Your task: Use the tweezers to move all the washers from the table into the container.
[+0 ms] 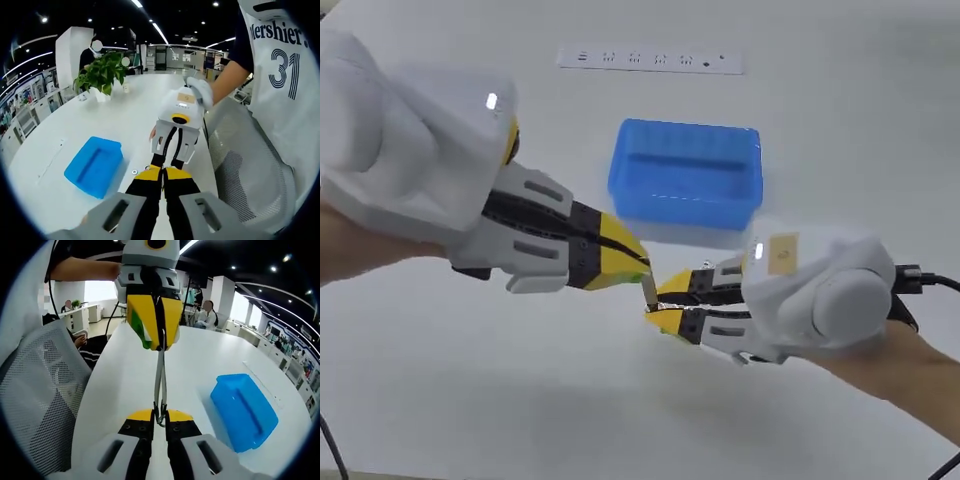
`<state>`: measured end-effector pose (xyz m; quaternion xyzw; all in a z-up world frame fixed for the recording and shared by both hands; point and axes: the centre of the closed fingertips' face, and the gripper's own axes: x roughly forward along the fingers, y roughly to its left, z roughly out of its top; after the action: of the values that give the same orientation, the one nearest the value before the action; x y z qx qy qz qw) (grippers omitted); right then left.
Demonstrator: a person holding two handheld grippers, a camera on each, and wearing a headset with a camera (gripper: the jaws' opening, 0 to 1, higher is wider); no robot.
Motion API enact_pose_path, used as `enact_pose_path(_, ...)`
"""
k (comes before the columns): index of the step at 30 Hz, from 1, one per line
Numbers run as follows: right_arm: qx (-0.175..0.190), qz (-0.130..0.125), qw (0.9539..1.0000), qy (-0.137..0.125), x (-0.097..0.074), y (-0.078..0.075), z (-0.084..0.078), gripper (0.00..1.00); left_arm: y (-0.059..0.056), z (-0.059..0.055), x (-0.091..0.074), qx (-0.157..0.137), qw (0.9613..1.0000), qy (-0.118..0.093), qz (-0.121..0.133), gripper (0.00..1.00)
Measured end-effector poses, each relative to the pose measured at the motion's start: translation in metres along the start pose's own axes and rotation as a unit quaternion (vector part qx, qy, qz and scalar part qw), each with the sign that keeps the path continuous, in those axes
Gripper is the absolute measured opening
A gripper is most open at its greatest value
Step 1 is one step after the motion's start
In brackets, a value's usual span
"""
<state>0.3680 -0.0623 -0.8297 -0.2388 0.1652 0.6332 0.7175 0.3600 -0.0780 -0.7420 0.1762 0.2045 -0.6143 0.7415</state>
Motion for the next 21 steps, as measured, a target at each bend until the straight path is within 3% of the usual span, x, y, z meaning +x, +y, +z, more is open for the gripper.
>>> enact_pose_path(13,-0.037,-0.048,0.9982,-0.005,-0.024,-0.042,0.028,0.09,0.025,0.043,-0.009,0.055,0.9982,-0.018,0.015,0.05)
enact_pose_path(21,-0.037,-0.078,0.9962,-0.011,-0.034,-0.076,0.037,0.09,0.051,0.064,-0.007,0.081,0.9962,-0.026,0.019,0.05)
